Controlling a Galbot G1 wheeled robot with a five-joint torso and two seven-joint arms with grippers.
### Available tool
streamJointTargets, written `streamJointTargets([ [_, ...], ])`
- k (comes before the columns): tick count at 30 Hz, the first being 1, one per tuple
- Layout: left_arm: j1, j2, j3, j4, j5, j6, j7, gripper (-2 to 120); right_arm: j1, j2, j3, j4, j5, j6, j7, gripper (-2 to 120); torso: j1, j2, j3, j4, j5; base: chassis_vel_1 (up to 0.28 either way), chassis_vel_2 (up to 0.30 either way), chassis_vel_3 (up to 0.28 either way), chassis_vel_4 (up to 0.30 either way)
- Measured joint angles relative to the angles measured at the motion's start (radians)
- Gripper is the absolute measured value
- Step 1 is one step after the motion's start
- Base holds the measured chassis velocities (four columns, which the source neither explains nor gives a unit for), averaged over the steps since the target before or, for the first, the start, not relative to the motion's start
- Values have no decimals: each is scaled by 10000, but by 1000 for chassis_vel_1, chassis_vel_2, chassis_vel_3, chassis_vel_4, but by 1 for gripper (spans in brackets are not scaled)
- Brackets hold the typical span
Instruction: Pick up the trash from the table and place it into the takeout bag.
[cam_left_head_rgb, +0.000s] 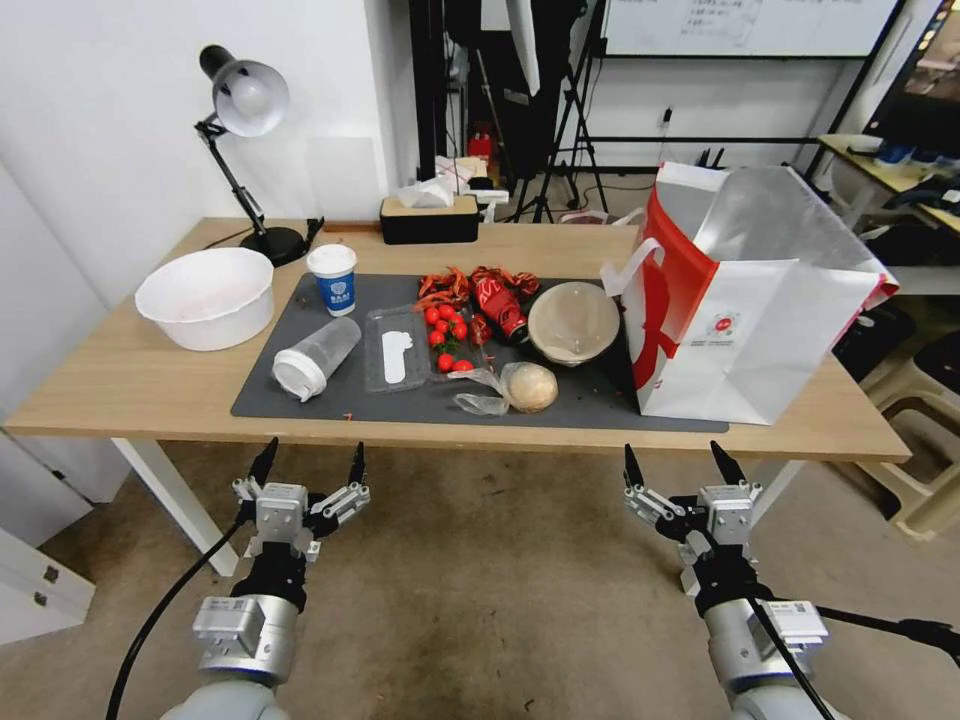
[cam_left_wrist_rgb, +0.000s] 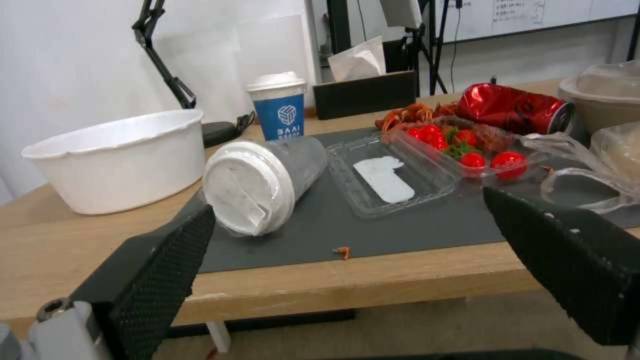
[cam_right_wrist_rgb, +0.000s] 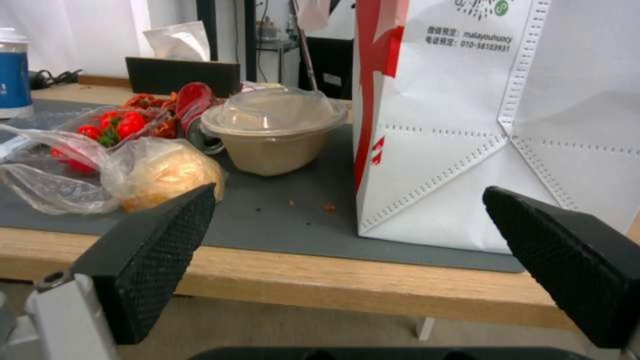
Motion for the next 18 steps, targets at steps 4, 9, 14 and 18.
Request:
streamJointTargets([
  [4, 0, 0, 0, 0, 0, 0, 0, 100, 0, 0, 0, 0, -1, 0, 0, 100, 0, 0, 0, 0, 1, 0, 0, 0, 0],
  [9, 0, 0, 0, 0, 0, 0, 0, 100, 0, 0, 0, 0, 0, 0, 0, 100, 0, 0, 0, 0, 0, 0, 0, 0, 0],
  [14, 0, 0, 0, 0, 0, 0, 0, 100, 0, 0, 0, 0, 0, 0, 0, 100, 0, 0, 0, 0, 1, 0, 0, 0, 0],
  [18, 0, 0, 0, 0, 0, 0, 0, 100, 0, 0, 0, 0, 0, 0, 0, 100, 0, 0, 0, 0, 0, 0, 0, 0, 0],
])
